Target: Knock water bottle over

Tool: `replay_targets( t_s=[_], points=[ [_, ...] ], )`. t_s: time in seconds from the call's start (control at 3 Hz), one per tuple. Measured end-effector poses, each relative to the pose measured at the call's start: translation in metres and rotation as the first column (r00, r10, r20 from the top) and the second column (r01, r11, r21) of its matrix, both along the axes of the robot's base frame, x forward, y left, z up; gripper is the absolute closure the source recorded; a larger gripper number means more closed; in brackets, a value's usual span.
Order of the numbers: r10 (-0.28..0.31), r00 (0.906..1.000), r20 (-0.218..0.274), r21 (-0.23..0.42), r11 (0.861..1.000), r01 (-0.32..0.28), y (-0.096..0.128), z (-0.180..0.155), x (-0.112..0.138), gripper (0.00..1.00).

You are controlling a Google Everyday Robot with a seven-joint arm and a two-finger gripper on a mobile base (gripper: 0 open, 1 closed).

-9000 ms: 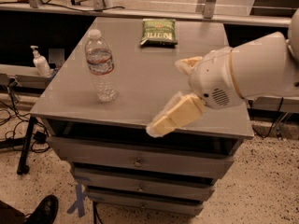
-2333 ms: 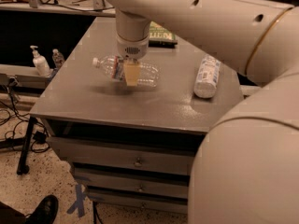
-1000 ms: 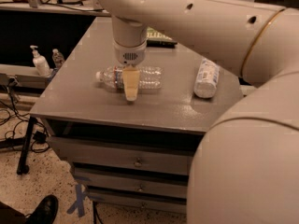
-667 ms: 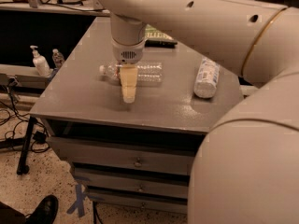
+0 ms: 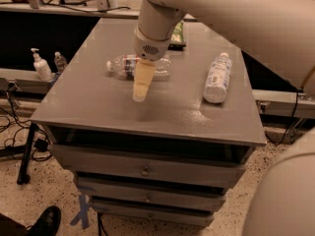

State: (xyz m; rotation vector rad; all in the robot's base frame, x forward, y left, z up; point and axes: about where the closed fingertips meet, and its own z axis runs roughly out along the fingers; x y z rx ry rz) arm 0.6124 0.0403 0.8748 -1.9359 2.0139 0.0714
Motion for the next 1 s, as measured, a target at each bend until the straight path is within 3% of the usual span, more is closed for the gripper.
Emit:
replay_targets(
  t_s=[0.33, 0.67, 1.0],
  points=[
    [-0.094, 0.9952, 0.026, 0.165, 0.982, 0.089, -0.027, 0.028, -0.009, 0.0],
    [-0.19, 0.9776, 0.091, 0.358, 0.922, 0.145, -0.07, 0.067, -0.018, 0.0],
    [-0.25, 0.9541, 0.166, 0.486, 0.862, 0.141, -0.122, 0.104, -0.03, 0.0]
  ],
)
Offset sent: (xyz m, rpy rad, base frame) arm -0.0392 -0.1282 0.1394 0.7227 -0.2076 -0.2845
